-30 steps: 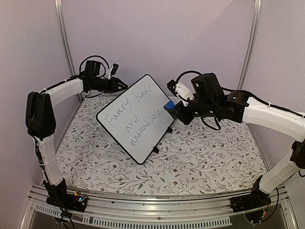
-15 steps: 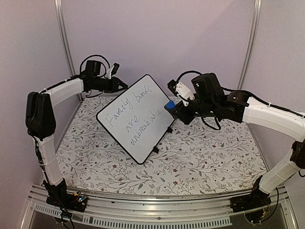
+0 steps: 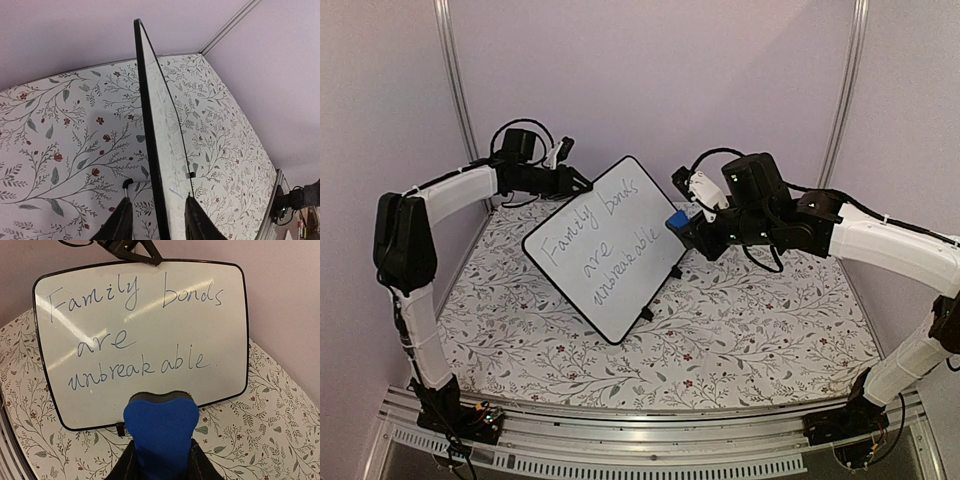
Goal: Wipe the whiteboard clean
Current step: Move the whiteboard to the center of the board.
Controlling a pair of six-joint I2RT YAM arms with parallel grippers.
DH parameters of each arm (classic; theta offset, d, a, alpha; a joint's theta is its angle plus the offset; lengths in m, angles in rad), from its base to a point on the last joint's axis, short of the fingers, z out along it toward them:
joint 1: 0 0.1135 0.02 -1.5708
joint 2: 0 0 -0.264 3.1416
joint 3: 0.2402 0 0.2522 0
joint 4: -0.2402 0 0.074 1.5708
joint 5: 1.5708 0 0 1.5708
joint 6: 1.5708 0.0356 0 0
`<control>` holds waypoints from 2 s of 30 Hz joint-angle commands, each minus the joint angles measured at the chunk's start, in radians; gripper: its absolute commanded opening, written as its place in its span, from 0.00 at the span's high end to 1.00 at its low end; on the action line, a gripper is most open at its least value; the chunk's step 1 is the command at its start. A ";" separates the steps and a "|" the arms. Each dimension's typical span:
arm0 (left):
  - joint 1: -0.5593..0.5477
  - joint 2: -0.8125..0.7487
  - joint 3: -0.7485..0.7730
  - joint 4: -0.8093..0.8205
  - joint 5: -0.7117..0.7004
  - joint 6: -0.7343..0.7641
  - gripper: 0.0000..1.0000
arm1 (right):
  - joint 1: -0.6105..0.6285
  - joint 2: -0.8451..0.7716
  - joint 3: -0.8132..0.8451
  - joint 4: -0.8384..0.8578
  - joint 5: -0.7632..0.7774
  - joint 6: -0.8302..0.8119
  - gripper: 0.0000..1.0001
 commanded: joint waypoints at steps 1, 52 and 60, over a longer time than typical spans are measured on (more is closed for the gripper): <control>-0.007 -0.024 0.005 -0.045 0.009 0.001 0.69 | -0.008 -0.014 -0.004 0.013 0.018 0.001 0.72; -0.133 -0.032 -0.081 0.002 0.053 -0.349 1.00 | -0.008 -0.013 -0.012 0.014 0.030 -0.009 0.71; -0.162 -0.043 -0.149 0.064 0.060 -0.402 1.00 | -0.008 -0.018 -0.021 0.019 0.026 -0.007 0.71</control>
